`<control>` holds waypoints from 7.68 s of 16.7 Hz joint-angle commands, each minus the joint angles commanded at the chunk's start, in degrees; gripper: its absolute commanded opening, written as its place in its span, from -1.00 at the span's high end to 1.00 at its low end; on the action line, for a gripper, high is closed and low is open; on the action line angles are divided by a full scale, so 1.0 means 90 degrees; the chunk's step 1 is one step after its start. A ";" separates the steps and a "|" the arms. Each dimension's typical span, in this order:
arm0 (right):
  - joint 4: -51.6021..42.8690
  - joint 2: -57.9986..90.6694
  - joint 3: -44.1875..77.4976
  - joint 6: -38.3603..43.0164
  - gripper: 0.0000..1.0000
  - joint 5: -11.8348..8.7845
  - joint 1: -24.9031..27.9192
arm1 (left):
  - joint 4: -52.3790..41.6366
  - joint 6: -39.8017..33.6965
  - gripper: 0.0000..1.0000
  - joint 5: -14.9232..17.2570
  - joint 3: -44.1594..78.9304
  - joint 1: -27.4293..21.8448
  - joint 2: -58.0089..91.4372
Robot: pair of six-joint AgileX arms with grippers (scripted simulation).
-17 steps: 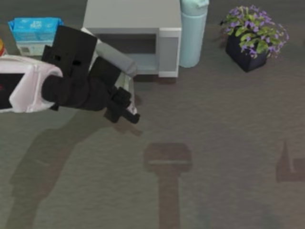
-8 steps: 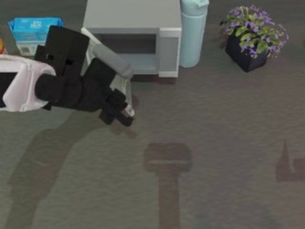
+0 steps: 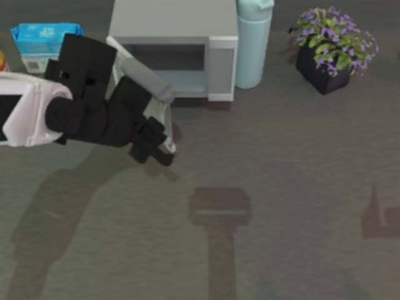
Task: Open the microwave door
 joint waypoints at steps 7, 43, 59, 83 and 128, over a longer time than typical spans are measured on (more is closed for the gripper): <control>0.0000 0.0000 0.0000 0.0000 -1.00 0.0000 0.0000 | 0.0000 0.0000 1.00 0.0000 0.0000 0.0000 0.0000; 0.0000 0.0000 0.0000 0.0000 -1.00 0.0000 0.0000 | -0.0173 0.0479 1.00 0.0343 -0.0038 0.0212 -0.0056; 0.0000 0.0000 0.0000 0.0000 -1.00 0.0000 0.0000 | -0.0331 0.0863 1.00 0.0610 -0.0034 0.0367 -0.0084; 0.0000 0.0000 0.0000 0.0000 -1.00 0.0000 0.0000 | -0.0395 0.0996 1.00 0.0686 -0.0039 0.0436 -0.0084; 0.0000 0.0000 0.0000 0.0000 -1.00 0.0000 0.0000 | -0.0939 0.2046 1.00 0.1294 0.0080 0.0863 -0.0057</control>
